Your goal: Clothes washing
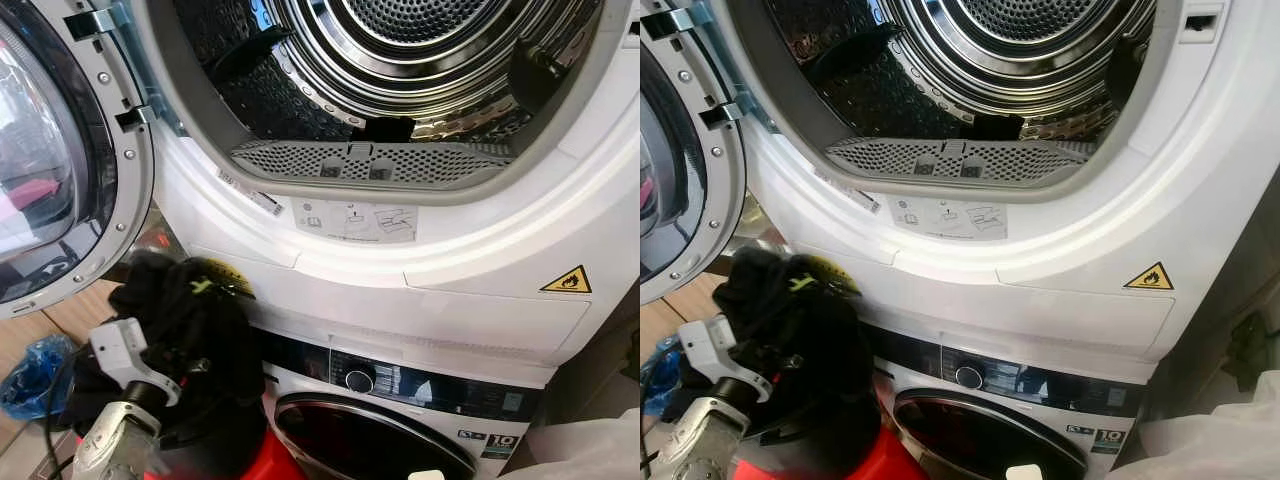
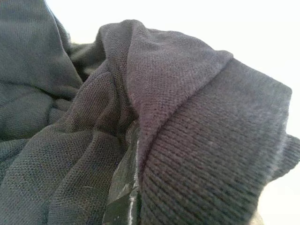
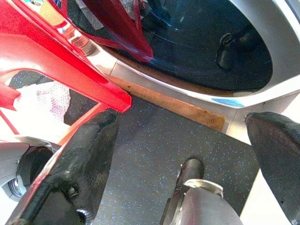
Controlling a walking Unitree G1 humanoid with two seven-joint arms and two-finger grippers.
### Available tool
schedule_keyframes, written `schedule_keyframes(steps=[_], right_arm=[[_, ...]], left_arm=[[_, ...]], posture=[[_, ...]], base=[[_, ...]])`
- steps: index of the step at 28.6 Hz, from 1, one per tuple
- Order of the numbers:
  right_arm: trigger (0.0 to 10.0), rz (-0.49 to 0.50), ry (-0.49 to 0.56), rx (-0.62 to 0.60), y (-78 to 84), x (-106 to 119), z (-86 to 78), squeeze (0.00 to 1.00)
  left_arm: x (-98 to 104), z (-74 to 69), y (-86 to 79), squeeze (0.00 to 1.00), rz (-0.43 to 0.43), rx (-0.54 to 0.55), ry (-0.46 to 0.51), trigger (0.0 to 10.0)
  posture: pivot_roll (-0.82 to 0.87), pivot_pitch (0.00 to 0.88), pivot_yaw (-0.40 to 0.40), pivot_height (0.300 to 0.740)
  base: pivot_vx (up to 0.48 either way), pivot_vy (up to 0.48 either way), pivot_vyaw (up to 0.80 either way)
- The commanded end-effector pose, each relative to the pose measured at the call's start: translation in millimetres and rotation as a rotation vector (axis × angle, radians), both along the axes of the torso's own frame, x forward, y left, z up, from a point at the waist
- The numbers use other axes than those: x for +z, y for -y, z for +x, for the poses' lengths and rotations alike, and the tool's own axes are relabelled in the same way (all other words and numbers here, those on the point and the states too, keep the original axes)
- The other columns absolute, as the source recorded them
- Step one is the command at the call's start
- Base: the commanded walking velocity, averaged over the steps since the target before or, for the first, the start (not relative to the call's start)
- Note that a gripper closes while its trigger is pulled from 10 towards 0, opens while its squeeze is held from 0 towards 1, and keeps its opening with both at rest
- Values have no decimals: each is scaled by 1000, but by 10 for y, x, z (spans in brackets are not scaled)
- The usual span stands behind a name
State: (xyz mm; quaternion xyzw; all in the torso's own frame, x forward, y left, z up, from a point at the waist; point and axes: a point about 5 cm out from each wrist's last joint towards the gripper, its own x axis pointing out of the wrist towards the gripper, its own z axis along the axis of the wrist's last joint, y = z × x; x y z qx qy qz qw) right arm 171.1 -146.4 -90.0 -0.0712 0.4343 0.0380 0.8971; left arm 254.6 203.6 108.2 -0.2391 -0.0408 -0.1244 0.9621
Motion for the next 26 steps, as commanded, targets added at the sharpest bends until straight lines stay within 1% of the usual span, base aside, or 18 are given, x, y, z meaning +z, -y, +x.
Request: schedule_keyframes(steps=[1,3,6,10,12,15,17,18,19,20,21,22,23,24,25,26], right_arm=[[10000,18,8,18,-84,9,18,0],[10000,21,7,19,-83,9,20,0],[10000,25,6,18,-84,9,19,0],[10000,28,7,20,-90,10,20,0],[10000,32,7,23,-96,9,18,0],[10000,35,8,26,-103,11,22,0],[10000,38,6,29,-104,11,22,0],[10000,38,6,29,-104,11,22,0],[10000,39,4,31,-102,10,21,0],[10000,39,4,31,-102,10,21,0],[10000,40,3,31,-100,9,20,0],[10000,40,3,31,-100,9,20,0],[10000,40,2,31,-99,9,19,0],[10000,40,1,31,-98,8,18,0],[10000,39,1,32,-99,8,18,0],[10000,39,1,32,-99,8,18,0]], left_arm=[[179,-1,64,0,5,-90,87,0],[181,-64,167,0,4,-212,89,0],[181,-98,211,0,-9,-266,83,0],[171,-107,199,0,0,-253,81,0],[167,-89,158,0,6,-206,82,0],[202,-74,139,0,-7,-192,94,0],[212,-39,86,0,3,-121,96,0],[212,-39,86,0,3,-121,96,0],[206,28,-26,0,-18,39,71,0],[206,28,-26,0,-18,39,71,0],[195,60,-102,0,-38,140,53,0],[195,60,-102,0,-38,140,53,0],[177,80,-171,0,-62,225,32,0],[137,91,-255,0,-65,329,0,0],[86,87,-316,0,-56,405,-39,0],[86,87,-316,0,-56,405,-39,0]], posture=[[-30,10,162,740],[-31,8,162,740],[-31,8,163,740],[-32,8,163,740],[-30,8,162,740],[-29,8,160,740],[-29,8,160,740],[-29,8,160,740],[-30,8,159,740],[-30,8,159,740],[-29,8,159,740],[-29,8,159,740],[-29,8,158,740],[-28,7,158,740],[-29,7,158,740],[-29,7,158,740]], base=[[0,0,0],[0,0,0],[0,0,0],[0,0,0],[0,0,0],[0,0,0],[0,0,0],[0,0,0],[0,0,0],[0,0,0],[0,0,0],[0,0,0],[0,0,0],[0,0,0],[0,0,0],[0,0,0]])
